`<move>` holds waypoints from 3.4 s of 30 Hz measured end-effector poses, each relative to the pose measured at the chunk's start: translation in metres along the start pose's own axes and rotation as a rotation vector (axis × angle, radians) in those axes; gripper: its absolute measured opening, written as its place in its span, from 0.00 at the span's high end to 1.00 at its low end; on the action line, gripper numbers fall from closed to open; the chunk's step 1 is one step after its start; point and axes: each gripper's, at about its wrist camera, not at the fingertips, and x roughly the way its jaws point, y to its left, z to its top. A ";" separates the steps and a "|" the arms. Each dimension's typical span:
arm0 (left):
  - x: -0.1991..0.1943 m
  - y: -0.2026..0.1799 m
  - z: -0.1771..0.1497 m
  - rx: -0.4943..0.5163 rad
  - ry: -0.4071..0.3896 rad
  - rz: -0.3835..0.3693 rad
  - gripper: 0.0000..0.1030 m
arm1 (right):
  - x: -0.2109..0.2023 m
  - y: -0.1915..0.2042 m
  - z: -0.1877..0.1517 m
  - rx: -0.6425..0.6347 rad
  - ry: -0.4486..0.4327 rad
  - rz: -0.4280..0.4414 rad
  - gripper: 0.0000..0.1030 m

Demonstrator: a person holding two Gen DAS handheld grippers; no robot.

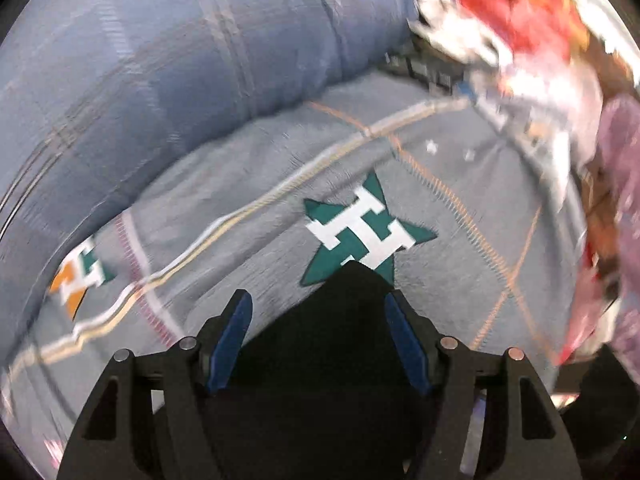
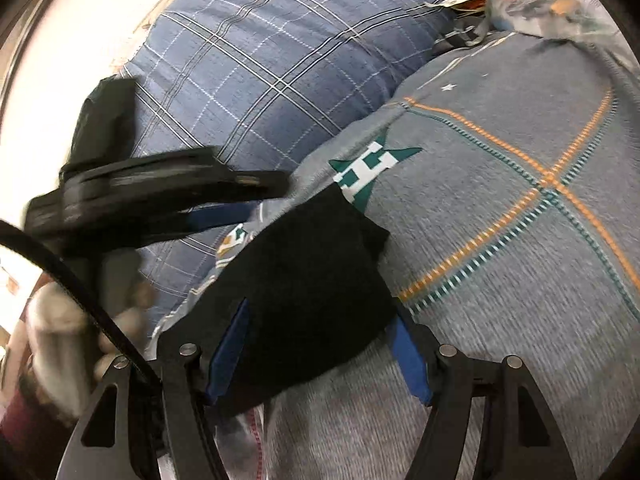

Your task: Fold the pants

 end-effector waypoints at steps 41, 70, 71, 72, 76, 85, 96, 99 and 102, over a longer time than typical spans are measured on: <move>-0.179 0.276 -0.367 -0.850 -0.538 -0.417 0.77 | 0.080 0.314 -0.205 -0.791 0.443 0.200 0.80; -0.207 0.308 -0.473 -0.980 -0.740 -0.504 0.41 | 0.102 0.311 -0.226 -0.751 0.559 0.062 0.52; -0.207 0.310 -0.476 -0.996 -0.747 -0.505 0.41 | 0.097 0.314 -0.228 -0.781 0.581 0.055 0.52; -0.207 0.312 -0.479 -1.011 -0.751 -0.504 0.41 | 0.092 0.315 -0.226 -0.781 0.608 0.056 0.51; -0.211 0.316 -0.484 -1.024 -0.755 -0.460 0.41 | 0.069 0.335 -0.206 -0.816 0.590 0.074 0.51; -0.213 0.320 -0.490 -1.052 -0.728 -0.336 0.41 | 0.123 0.414 -0.217 -0.939 0.528 -0.089 0.24; -0.229 0.332 -0.512 -1.103 -0.784 -0.284 0.41 | 0.120 0.399 -0.194 -0.877 0.470 -0.213 0.89; -0.227 0.332 -0.511 -1.104 -0.778 -0.290 0.41 | 0.127 0.402 -0.180 -0.814 0.448 -0.201 0.89; -0.226 0.330 -0.509 -1.102 -0.769 -0.287 0.41 | 0.156 0.392 -0.184 -0.709 0.532 -0.171 0.74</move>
